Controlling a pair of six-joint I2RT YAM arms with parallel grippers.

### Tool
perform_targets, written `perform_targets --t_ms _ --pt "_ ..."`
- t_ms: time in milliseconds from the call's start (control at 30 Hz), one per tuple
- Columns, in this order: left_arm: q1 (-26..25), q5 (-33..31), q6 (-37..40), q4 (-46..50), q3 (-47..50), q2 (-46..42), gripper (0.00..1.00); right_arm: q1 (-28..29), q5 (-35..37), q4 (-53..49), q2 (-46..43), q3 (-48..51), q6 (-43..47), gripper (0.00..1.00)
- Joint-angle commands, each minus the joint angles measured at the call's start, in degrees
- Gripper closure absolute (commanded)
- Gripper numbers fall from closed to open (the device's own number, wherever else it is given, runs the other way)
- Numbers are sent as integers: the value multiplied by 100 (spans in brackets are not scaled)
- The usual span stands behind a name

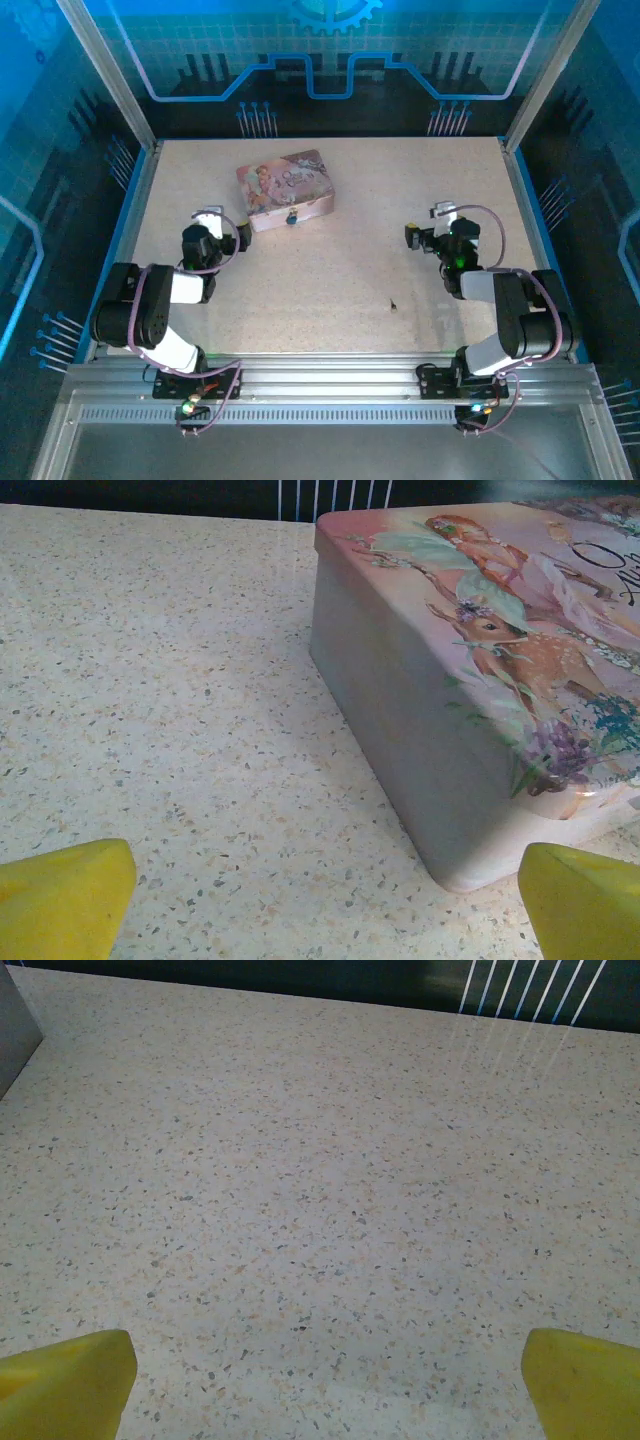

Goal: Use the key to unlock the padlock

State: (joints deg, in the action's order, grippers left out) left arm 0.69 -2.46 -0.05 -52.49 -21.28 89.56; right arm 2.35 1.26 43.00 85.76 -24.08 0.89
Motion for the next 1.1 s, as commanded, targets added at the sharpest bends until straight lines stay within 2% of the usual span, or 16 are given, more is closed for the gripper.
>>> perform_targets --t_ms 0,900,1067 --pt "10 268 14 2 -69 -69 1 54 15 -29 44 -93 -23 0" --pt "13 112 -38 -36 -45 -68 1 51 -7 -38 45 -97 -27 0" --pt "12 83 -55 -724 312 -98 1 -11 -66 -45 -54 -63 -70 0"
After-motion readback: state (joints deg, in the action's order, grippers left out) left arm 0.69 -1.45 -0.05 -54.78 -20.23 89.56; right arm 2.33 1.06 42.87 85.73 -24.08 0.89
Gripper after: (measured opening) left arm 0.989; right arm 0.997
